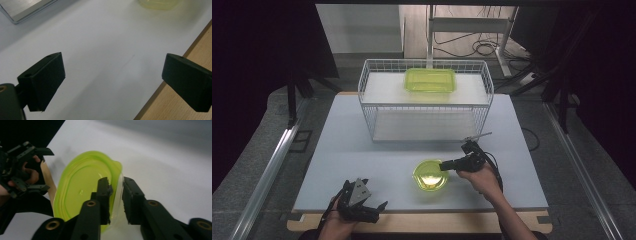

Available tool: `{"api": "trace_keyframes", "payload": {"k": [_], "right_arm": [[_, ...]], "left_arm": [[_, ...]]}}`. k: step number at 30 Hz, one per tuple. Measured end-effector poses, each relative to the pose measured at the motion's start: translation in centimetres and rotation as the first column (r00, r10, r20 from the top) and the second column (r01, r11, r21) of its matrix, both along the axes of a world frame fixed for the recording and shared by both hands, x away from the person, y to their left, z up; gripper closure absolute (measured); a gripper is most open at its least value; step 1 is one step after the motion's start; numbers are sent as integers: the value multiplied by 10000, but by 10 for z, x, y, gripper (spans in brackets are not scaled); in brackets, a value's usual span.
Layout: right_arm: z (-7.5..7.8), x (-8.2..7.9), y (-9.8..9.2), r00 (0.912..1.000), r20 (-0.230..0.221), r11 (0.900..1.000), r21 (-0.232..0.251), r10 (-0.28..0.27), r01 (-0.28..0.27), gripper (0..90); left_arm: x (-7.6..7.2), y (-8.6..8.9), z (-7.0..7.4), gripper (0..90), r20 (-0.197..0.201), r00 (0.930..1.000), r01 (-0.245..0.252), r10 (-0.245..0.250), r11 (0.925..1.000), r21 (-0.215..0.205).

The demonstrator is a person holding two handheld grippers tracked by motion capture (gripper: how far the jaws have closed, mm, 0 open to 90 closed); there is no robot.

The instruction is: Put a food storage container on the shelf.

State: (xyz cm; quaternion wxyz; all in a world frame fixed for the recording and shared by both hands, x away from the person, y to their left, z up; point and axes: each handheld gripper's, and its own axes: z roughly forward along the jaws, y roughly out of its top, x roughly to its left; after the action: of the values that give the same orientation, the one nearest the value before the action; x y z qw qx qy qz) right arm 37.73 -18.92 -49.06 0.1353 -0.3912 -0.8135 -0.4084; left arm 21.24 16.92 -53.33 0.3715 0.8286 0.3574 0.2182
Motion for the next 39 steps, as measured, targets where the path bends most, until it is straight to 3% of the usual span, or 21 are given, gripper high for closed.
{"api": "trace_keyframes", "payload": {"k": [6, 10, 26, 39], "right_arm": [[2, -1, 0, 9991, -382, 9995, 272, 195, -185, 803], [4, -3, 0, 9971, -663, 9966, 750, 382, -332, 816], [10, -3, -5, 9978, -626, 9924, 1220, 227, -149, 821], [25, -1, -9, 9985, -499, 9799, 1994, 207, -103, 827]], "left_arm": [[0, 0, 0, 47, -5, 10000, 14, -14, 10000, 27], [0, 0, 0, 47, -22, 10000, 47, -47, 9999, 88], [0, -1, 0, 47, -14, 10000, 42, -42, 9999, 101], [0, 0, 0, 45, 14, 10000, -23, 23, 10000, -34]]}}
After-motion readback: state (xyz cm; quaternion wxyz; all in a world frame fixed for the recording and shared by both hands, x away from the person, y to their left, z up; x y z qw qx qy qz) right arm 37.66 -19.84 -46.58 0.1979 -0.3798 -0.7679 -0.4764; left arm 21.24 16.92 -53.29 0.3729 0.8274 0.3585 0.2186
